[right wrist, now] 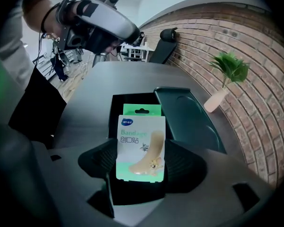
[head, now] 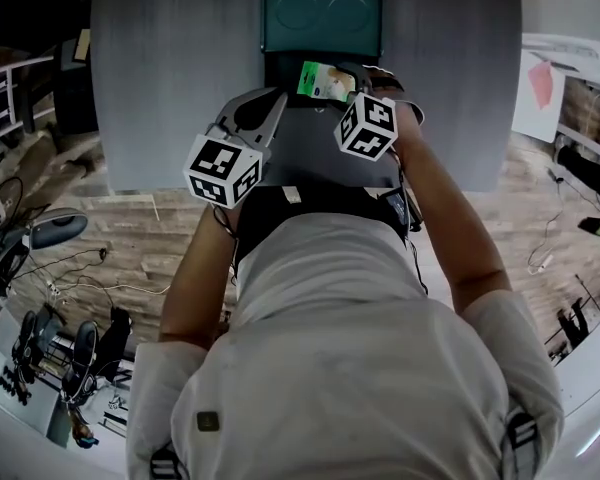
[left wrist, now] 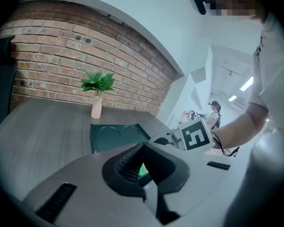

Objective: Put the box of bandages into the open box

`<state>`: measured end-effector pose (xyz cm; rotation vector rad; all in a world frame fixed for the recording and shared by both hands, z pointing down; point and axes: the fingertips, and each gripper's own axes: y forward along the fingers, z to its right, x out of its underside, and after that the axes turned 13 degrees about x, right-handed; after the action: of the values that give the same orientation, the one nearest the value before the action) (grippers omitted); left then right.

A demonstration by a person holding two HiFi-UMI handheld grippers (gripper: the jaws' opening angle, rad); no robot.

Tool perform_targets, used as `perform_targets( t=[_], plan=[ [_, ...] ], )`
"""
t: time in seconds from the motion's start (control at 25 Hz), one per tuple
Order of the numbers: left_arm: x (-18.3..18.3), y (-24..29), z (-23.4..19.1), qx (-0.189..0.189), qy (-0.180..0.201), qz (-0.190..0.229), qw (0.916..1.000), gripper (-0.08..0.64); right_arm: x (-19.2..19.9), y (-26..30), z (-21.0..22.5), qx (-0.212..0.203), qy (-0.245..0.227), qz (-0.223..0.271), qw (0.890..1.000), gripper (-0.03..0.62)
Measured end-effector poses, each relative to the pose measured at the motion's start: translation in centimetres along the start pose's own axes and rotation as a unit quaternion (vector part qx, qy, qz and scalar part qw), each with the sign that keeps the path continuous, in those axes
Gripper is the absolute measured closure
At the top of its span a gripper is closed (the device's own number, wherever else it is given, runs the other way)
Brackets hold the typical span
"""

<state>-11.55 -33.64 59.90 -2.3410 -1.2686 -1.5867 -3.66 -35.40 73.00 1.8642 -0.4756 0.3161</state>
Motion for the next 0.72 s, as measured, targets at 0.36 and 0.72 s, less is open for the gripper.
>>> perform_targets(
  t=[0.36, 0.72],
  plan=[
    [0.05, -0.39, -0.01, -0.002, -0.017, 0.012, 0.9998, 0.545, 0.92, 1.05, -0.76, -0.009, -0.009, -0.007, 1.000, 0.291],
    [0.67, -0.65, 0.62, -0.001, -0.027, 0.014, 0.9995, 0.545, 0.96, 0.73, -0.81, -0.004, -0.003, -0.004, 1.000, 0.291]
  ],
)
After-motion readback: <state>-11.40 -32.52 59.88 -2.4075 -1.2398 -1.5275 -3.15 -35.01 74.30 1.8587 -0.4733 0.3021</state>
